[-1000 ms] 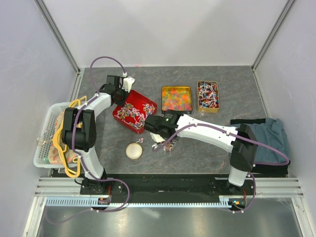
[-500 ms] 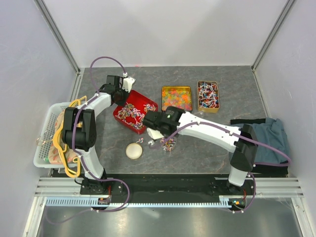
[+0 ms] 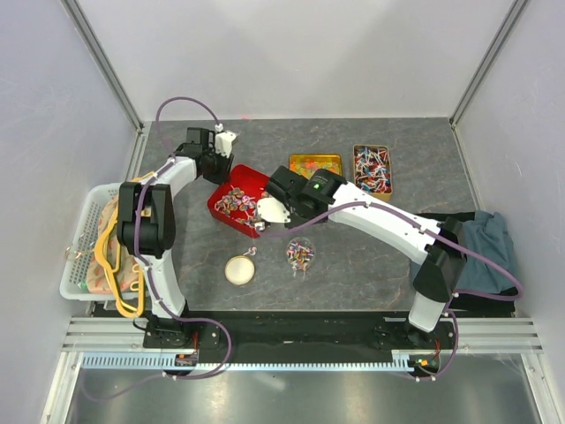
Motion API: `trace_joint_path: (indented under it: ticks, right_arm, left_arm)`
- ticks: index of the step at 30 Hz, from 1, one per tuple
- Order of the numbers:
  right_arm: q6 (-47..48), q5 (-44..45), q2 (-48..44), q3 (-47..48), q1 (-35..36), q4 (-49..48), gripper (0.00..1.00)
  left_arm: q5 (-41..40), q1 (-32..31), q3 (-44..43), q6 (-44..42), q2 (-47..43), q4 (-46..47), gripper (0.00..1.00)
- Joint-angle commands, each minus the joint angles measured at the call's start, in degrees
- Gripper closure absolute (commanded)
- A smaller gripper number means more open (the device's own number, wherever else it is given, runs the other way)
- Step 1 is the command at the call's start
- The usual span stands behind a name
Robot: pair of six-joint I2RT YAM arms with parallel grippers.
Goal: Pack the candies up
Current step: Adjust the spatula.
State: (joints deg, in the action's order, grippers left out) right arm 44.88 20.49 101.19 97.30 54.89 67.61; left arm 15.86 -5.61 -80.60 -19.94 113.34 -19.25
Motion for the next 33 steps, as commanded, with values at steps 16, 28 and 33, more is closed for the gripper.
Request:
trace_joint_path:
  ticks: [16, 28, 33]
  right_arm:
    - [-8.67, 0.34, 0.59, -2.63, -3.04, -31.13, 1.0]
    - [-10.61, -0.89, -2.92, -4.66, -2.95, -37.82, 1.0]
    - [-10.87, -0.72, -3.72, -4.84, -2.77, -38.17, 1.0]
  left_arm:
    - [54.27, 2.62, -2.99, 11.41, -16.14, -3.7, 0.04]
    - [59.82, 2.44, -3.34, 13.44, -12.79, -3.52, 0.22]
    - [59.46, 2.0, -3.25, 13.44, -11.56, -3.52, 0.33]
